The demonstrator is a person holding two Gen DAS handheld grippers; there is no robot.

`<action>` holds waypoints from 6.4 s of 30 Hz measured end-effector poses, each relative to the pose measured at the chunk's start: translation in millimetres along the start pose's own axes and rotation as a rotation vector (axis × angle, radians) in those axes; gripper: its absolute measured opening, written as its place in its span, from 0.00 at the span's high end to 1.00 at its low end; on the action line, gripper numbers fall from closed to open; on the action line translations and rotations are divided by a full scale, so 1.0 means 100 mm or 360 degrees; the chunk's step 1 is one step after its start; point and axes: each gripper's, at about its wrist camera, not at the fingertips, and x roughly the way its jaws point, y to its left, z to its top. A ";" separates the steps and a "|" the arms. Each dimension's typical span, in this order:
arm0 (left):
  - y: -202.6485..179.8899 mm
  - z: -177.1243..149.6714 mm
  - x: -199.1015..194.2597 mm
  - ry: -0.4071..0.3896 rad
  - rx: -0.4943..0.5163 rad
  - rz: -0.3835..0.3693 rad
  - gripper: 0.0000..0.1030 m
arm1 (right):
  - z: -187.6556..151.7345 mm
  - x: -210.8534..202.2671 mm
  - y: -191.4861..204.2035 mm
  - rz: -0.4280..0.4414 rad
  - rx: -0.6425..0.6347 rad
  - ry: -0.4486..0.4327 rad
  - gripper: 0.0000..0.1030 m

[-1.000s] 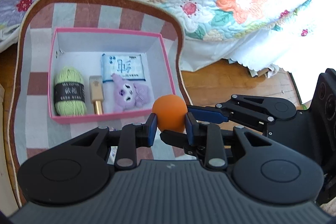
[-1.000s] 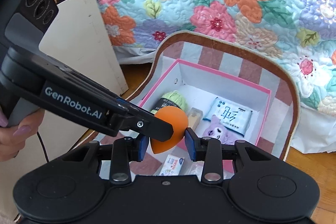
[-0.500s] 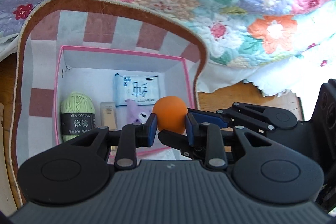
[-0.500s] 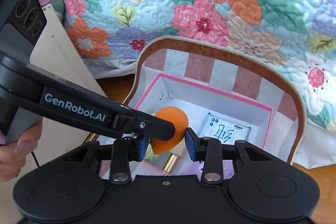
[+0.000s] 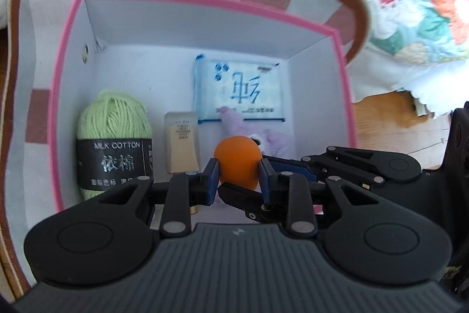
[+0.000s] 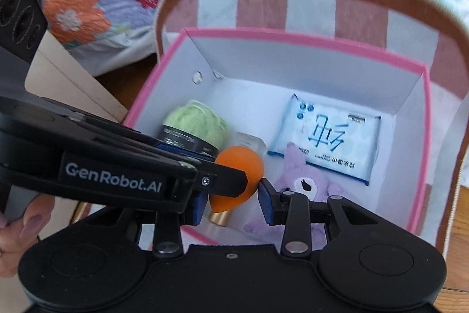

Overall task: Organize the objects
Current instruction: 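Carry the orange sponge into the pink box and open the left gripper, then withdraw the left tool and lower it to the clear floss-pick box, then close the left gripper on the clear floss-pick box and lift it, then carry the floss-pick box into the pink box and open the left gripper, then withdraw the left tool and lower it to the white tissue pack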

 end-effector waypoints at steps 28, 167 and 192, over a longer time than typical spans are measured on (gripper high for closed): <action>-0.56 -0.60 -1.28 -0.0260 0.0253 0.0128 0.52 | -0.34 -1.10 0.08 0.0068 0.0012 -0.0131 0.49; -0.13 0.28 0.46 -0.0253 -0.0049 0.0058 0.62 | 0.17 0.26 -0.08 -0.0756 -0.0407 0.0120 0.36; -0.50 -1.04 -1.34 -0.0258 0.0197 0.0293 0.38 | -0.67 -1.65 0.36 -0.0102 -0.0172 0.0010 0.23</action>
